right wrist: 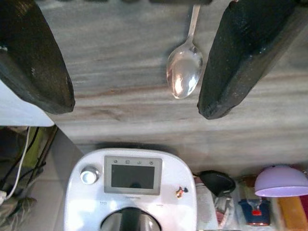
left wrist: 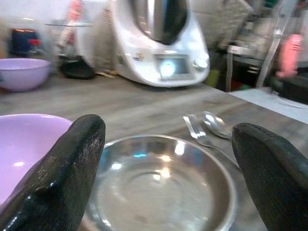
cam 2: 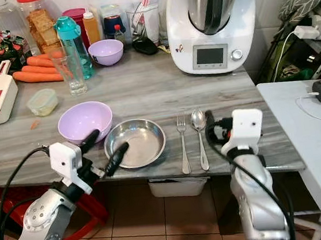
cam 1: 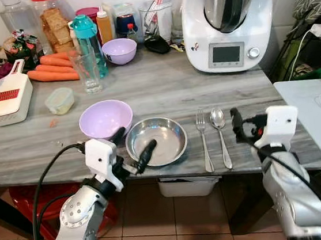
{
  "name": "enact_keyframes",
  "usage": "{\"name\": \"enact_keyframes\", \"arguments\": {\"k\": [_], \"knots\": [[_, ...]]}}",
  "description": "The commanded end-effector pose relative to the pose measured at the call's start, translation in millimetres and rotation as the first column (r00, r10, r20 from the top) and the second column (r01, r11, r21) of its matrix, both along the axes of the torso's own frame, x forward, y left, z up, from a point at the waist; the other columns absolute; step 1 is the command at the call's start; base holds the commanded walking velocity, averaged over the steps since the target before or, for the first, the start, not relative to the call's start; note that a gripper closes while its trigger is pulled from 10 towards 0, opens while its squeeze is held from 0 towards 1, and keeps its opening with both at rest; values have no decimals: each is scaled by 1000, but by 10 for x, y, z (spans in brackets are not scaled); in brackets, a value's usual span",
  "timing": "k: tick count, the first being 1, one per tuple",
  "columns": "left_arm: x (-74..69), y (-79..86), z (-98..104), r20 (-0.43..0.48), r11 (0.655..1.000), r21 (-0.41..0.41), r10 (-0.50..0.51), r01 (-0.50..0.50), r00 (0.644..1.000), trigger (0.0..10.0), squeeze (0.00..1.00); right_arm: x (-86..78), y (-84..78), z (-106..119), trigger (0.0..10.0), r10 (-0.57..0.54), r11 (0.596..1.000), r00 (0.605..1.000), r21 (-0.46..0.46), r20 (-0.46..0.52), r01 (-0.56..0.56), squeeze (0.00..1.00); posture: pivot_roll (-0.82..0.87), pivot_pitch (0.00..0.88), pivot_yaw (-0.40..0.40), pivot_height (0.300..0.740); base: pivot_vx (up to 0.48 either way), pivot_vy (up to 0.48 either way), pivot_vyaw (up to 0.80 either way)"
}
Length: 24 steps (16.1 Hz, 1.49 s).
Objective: Setting the table
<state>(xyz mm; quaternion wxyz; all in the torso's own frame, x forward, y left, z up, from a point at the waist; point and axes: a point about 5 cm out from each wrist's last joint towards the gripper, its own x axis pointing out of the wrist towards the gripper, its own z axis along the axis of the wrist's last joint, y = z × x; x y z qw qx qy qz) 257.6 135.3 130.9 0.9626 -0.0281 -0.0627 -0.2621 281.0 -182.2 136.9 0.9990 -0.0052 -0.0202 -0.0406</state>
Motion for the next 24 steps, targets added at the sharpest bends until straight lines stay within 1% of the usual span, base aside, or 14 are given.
{"name": "enact_keyframes", "arguments": {"k": [1,2,3,5,6,8,11,13,16,18,20,21,23,24], "knots": [[26,56,-45,-28,996,39,85,-84,996,10000,0,-36,6,41,10000,2,1000,1000,-12,21,-2,1000,-3,0,-44,740,0,0,0],[54,106,-104,-43,985,77,157,-153,987,10000,0,-74,6,31,10000,-3,1000,1000,-14,20,3,1000,-11,0,-45,740,0,0,0],[73,141,-134,-62,979,76,192,-187,979,10000,0,-103,-1,18,10000,-13,1000,1000,-1,17,13,1000,-17,0,-46,740,0,0,0],[119,172,-129,-54,967,96,242,-236,969,10000,0,-142,-30,31,10000,-33,999,999,15,28,32,980,-23,0,-45,740,0,0,0],[162,181,-114,-50,958,102,273,-267,961,10000,0,-161,-41,37,10000,-37,999,999,7,32,37,0,-25,0,-45,740,0,0,0],[206,175,-104,-38,942,122,318,-312,947,10000,0,-174,-25,25,10000,-33,999,999,11,21,33,0,-29,0,-40,740,0,0,0],[231,136,-107,-34,940,132,322,-315,946,10000,0,-136,-6,53,10000,-32,999,999,26,29,32,0,-33,0,-35,740,0,0,-571],[255,142,-108,-30,932,140,342,-334,939,10000,0,-110,5,74,10000,-21,999,999,30,36,19,0,-33,0,-35,740,-120,0,0],[260,148,-100,-23,925,142,360,-353,933,10000,0,-99,16,49,10000,-20,998,1000,68,23,18,0,-29,0,-37,740,-263,0,0],[262,149,-102,-22,922,146,364,-358,931,10000,0,-93,32,31,10000,-19,998,1000,55,8,18,0,-32,0,-35,740,-296,0,0],[266,140,-103,-20,923,149,363,-356,932,10000,0,-92,41,22,10000,-25,1000,1000,1,15,25,0,-32,0,-35,740,-315,0,0],[271,133,-106,-19,923,150,362,-355,932,10000,0,-93,27,22,10000,-26,999,999,-34,33,27,0,-35,0,-37,740,-322,0,0],[279,129,-108,-19,922,150,364,-357,931,10000,0,-57,24,49,10000,-13,998,998,-53,63,16,0,-37,0,-39,740,-324,0,0],[280,126,-107,-17,921,150,365,-359,931,10000,0,-41,46,39,10000,-7,1000,999,18,37,6,0,-37,0,-39,740,-322,0,0]]}}
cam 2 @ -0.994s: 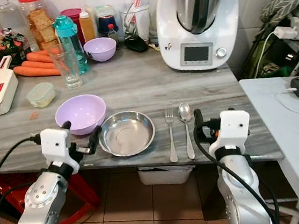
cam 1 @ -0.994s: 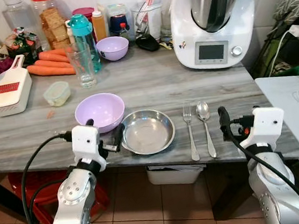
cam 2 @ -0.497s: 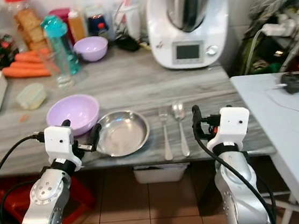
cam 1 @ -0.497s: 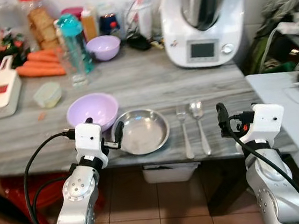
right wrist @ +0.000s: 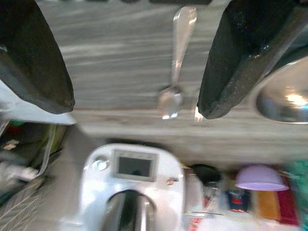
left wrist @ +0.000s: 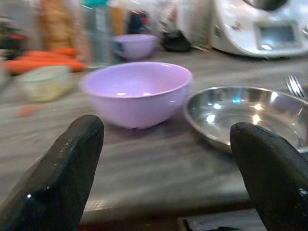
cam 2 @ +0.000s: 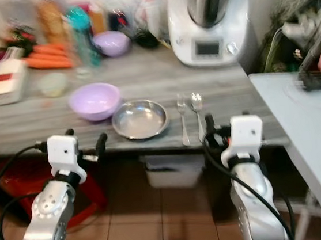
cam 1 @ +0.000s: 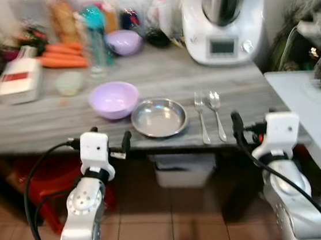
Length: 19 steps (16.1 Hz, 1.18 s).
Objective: Setting the table
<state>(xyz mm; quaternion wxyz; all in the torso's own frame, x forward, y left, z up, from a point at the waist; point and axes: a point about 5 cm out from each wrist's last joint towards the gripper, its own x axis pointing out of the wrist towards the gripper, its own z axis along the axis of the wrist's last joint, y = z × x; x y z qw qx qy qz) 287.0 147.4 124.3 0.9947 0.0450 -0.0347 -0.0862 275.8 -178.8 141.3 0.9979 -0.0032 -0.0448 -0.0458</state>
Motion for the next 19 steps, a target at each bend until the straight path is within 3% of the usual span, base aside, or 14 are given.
{"name": "enact_keyframes", "arguments": {"k": [1,4,7,8,13,19], "knots": [[-14,1,-42,-16,1000,7,7,-7,1000,10000,0,12,52,5,10000,51,998,999,31,-10,-51,0,-36,0,-41,740,-326,0,0],[-11,-2,-48,-16,1000,8,10,-9,1000,10000,0,10,95,-6,10000,89,993,996,85,-5,-88,0,-34,0,-43,740,-328,0,0],[-9,-4,-60,-13,1000,12,12,-12,1000,10000,0,50,113,2,10000,87,996,996,37,-20,-86,0,-36,0,-47,740,-325,0,0],[-8,-11,-61,-11,1000,11,11,-11,1000,10000,0,56,119,3,10000,86,996,996,-16,-14,-86,0,-35,0,-49,740,-326,0,0],[0,19,-59,2,1000,16,20,-20,1000,10000,0,65,127,-14,10000,77,997,997,9,-7,-77,0,-34,0,-50,740,-316,0,0],[-7,34,-21,28,1000,9,-29,28,999,10000,0,58,142,-57,10000,109,994,993,24,-34,-108,0,-32,0,-49,740,0,0,0]]}}
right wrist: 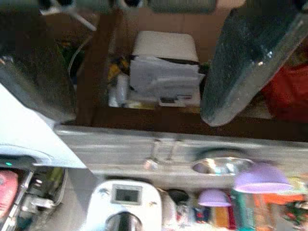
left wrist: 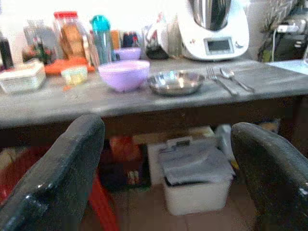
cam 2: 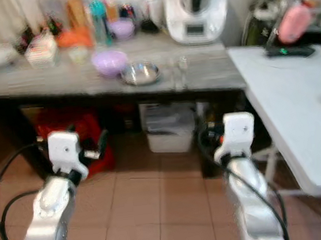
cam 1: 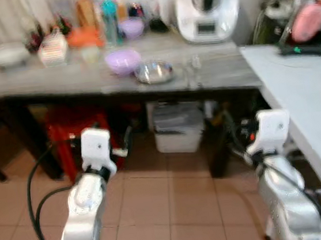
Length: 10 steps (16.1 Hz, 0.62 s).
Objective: Setting the table
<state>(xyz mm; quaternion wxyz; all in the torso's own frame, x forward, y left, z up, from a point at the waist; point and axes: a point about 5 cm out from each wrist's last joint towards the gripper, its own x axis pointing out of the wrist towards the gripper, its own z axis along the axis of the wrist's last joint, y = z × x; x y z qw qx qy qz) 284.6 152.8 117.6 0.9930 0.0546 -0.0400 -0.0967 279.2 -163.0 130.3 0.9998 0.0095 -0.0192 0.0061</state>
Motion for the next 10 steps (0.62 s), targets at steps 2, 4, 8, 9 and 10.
{"name": "enact_keyframes", "arguments": {"k": [2,4,8,9,10], "knots": [[13,-28,50,20,1000,-5,-15,15,1000,10000,0,24,-15,55,10000,2,1000,1000,-1,18,-2,0,-32,0,-49,740,0,0,0],[-1,-52,37,13,999,-11,-30,30,999,10000,0,23,-10,53,10000,2,1000,1000,3,17,-2,0,-31,0,-46,740,0,-296,0],[4,-49,37,13,999,-14,-41,41,999,10000,0,25,3,52,10000,4,1000,1000,5,19,-4,0,-30,0,-44,740,0,-351,0],[8,-47,39,13,999,-15,-42,42,999,10000,0,28,5,54,10000,5,1000,1000,5,19,-5,0,-31,0,-42,740,0,-368,0],[12,-47,41,14,999,-14,-44,44,999,10000,0,31,5,55,10000,4,1000,1000,4,20,-4,0,-31,0,-42,740,0,-360,0]]}}
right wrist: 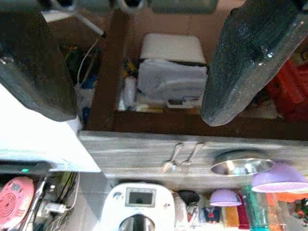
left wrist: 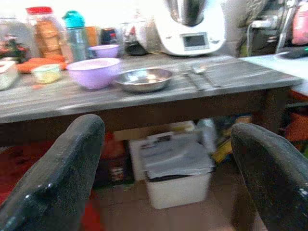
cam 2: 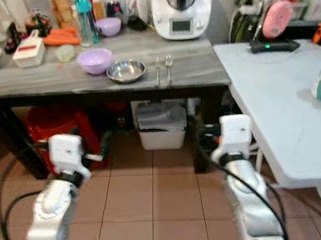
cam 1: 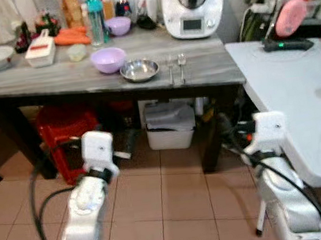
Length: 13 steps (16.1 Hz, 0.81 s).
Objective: Setting the table
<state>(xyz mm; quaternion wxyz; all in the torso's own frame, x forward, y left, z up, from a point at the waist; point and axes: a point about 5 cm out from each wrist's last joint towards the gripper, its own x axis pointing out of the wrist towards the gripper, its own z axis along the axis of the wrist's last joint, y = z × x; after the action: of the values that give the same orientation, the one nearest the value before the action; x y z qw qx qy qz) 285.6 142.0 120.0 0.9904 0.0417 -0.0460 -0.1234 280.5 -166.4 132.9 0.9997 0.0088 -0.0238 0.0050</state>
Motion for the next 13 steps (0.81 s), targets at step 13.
{"name": "enact_keyframes", "arguments": {"k": [13], "knots": [[7,19,19,7,1000,4,-8,8,1000,10000,0,41,27,58,10000,-15,1000,1000,24,21,15,0,-32,0,-43,740,0,-349,0]]}}
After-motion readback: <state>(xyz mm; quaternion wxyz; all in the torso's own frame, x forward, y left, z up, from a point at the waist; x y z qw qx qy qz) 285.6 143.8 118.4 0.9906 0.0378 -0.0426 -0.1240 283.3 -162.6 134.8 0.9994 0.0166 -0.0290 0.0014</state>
